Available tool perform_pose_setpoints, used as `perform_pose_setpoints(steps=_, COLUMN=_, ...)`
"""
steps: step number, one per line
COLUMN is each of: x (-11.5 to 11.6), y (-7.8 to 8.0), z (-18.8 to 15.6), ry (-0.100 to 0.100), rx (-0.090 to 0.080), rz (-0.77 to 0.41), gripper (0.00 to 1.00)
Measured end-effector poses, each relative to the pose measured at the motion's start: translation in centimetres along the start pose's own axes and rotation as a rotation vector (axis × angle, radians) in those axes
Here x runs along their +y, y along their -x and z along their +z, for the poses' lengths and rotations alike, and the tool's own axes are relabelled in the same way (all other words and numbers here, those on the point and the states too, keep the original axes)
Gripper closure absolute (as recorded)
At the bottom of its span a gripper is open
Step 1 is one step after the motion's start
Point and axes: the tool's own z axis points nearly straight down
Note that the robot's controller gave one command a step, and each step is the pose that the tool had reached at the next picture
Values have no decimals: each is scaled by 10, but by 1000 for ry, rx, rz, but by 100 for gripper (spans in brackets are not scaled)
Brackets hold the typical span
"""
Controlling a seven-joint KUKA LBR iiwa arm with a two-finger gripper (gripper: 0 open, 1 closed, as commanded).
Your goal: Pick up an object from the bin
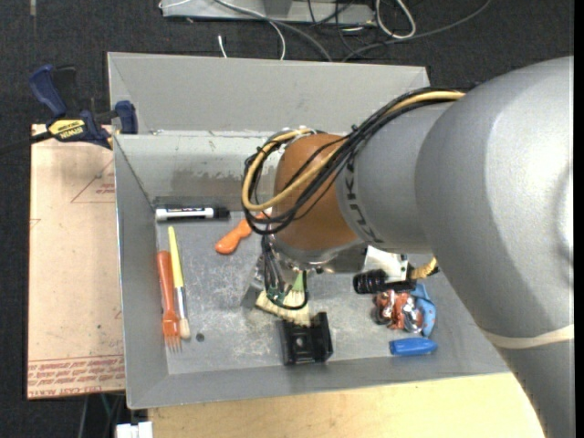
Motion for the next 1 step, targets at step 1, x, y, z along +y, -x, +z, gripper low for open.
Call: perform_pose_setpoints(steps=1, x=0, y=0, z=-12, ry=0, rx=0, rz=0, gripper=100)
